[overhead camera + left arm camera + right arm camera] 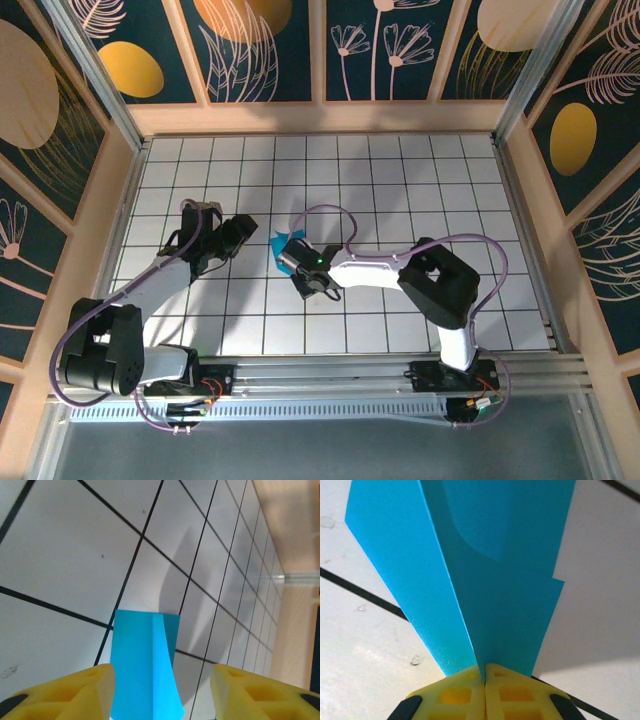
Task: Fold a paper plane with a square sheet of paper (fold left side to right side)
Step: Fourth fold the wing at the center of the table.
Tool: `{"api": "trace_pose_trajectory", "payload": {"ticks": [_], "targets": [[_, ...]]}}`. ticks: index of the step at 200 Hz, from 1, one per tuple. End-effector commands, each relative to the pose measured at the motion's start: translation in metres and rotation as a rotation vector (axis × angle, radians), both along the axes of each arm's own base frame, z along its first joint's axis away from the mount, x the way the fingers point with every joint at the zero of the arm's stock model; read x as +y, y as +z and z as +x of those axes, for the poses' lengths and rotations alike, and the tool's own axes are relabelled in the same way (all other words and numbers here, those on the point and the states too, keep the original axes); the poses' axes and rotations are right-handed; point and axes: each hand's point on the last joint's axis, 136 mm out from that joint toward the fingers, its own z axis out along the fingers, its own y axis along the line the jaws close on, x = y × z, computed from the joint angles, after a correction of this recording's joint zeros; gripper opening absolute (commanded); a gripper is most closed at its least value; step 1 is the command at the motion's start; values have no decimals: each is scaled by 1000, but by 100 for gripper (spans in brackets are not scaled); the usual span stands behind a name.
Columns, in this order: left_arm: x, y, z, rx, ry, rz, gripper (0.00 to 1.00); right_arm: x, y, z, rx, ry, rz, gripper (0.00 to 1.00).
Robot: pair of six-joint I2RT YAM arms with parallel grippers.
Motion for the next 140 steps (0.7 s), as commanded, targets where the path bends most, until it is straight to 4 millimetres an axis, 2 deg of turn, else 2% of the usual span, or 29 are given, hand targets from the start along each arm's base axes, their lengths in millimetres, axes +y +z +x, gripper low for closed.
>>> {"api": "trace_pose_trajectory", "payload": {"ticks": [1,21,61,106,140], "targets": [[-11,-8,-10,21,-117,4,50,5,5,-18,167,46,92,8],[-19,-17,-17,45,-172,-13,47,4,6,-26,278,39,184,8],[-30,-31,-28,85,-236,-20,43,-10,12,-26,409,-5,343,8],[-71,-44,-38,126,-367,-11,41,-23,12,-29,511,-27,437,8],[-96,-49,-38,136,-402,-26,40,-32,8,-28,539,-62,482,8]]}}
